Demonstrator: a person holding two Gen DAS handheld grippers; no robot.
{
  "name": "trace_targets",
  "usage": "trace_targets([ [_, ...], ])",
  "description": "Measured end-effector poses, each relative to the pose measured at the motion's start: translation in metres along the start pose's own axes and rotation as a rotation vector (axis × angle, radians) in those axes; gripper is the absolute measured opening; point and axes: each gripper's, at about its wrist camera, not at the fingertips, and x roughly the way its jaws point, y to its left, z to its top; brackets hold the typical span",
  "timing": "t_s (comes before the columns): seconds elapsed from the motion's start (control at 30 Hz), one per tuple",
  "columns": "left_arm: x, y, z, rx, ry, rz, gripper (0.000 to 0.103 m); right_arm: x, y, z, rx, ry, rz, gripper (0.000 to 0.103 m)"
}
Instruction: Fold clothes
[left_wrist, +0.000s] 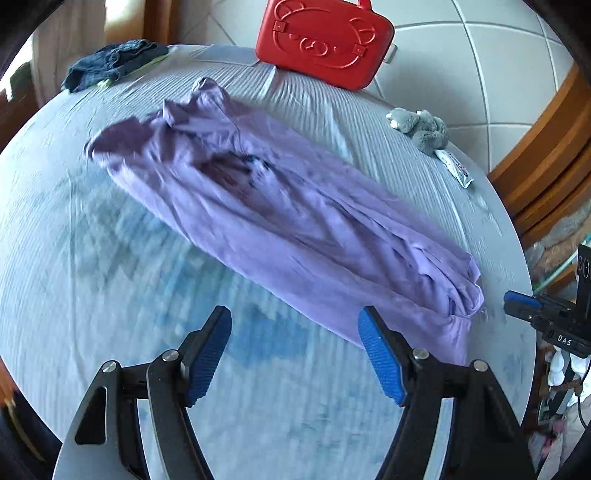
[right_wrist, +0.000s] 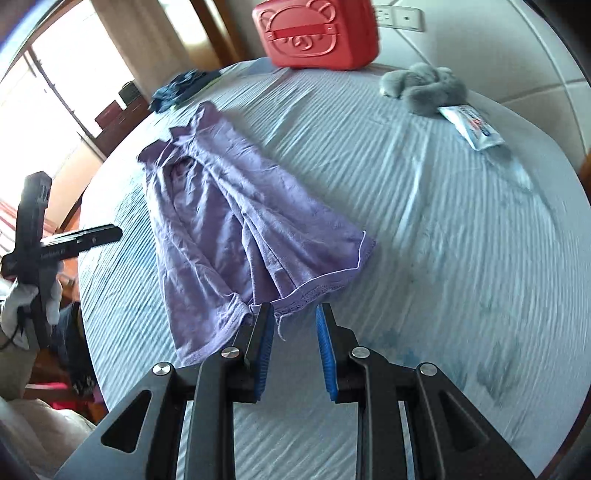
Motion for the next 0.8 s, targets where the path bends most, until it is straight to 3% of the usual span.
trace_targets([
  [0.17,0.005,-0.033,-0.028,-0.115,-0.032,0.089,0.073,0.014,-0.008,-0.001,-0.147,0.035,0.033,0.023],
  [0.4,0.012,-0.078,-0.065,-0.303,-0.066,0.221,0.077,0.030,-0.030,0.010,-0.379,0.084,0.141,0.023],
  [0.6,0.018,-0.117,-0.096,-0.463,-0.095,0.334,0.076,0.041,-0.043,0.015,-0.487,0.085,0.195,0.023],
  [0.8,0.025,-0.141,-0.109,-0.485,-0.069,0.348,0.076,0.052,-0.042,0.022,-0.574,0.087,0.189,0.023],
])
